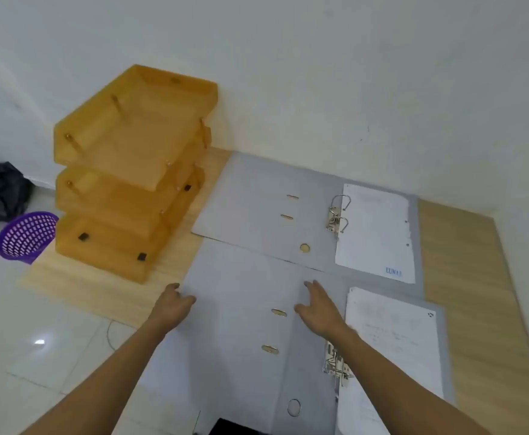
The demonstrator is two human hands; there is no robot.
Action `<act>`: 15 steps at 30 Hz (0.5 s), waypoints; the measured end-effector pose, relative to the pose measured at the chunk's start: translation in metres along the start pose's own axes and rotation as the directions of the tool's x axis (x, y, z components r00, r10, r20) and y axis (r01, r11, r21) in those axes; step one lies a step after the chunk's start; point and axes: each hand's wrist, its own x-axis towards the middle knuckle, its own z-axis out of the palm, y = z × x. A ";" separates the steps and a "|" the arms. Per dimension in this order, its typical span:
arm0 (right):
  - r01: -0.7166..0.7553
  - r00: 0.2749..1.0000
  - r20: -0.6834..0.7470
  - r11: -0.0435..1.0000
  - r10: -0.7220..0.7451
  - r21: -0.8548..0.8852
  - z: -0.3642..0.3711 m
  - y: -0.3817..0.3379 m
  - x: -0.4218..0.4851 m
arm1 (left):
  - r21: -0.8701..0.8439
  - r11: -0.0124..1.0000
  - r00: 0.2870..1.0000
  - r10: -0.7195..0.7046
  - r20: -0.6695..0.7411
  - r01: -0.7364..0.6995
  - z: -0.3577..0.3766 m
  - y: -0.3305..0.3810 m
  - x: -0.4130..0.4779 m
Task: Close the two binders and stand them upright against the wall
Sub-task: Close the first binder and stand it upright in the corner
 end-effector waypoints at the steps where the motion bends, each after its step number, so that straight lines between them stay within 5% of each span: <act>1: 0.014 0.999 0.035 0.997 -0.012 -0.069 0.004 0.002 0.000 | 0.045 0.999 1.000 0.021 -0.015 -0.021 0.003 -0.002 0.001; 4: -0.007 0.996 0.090 0.980 0.025 -0.199 0.018 0.001 -0.002 | 0.144 0.989 0.996 0.035 -0.085 -0.022 0.011 -0.009 0.006; 11: -0.011 0.994 0.101 0.981 0.032 -0.194 0.038 -0.004 -0.007 | 0.229 0.973 0.983 0.004 -0.181 0.039 0.023 -0.026 0.004; 15: 0.001 0.989 0.146 0.987 0.024 -0.163 0.038 -0.004 -0.015 | 0.093 0.995 0.986 -0.026 -0.164 0.042 0.014 -0.046 -0.005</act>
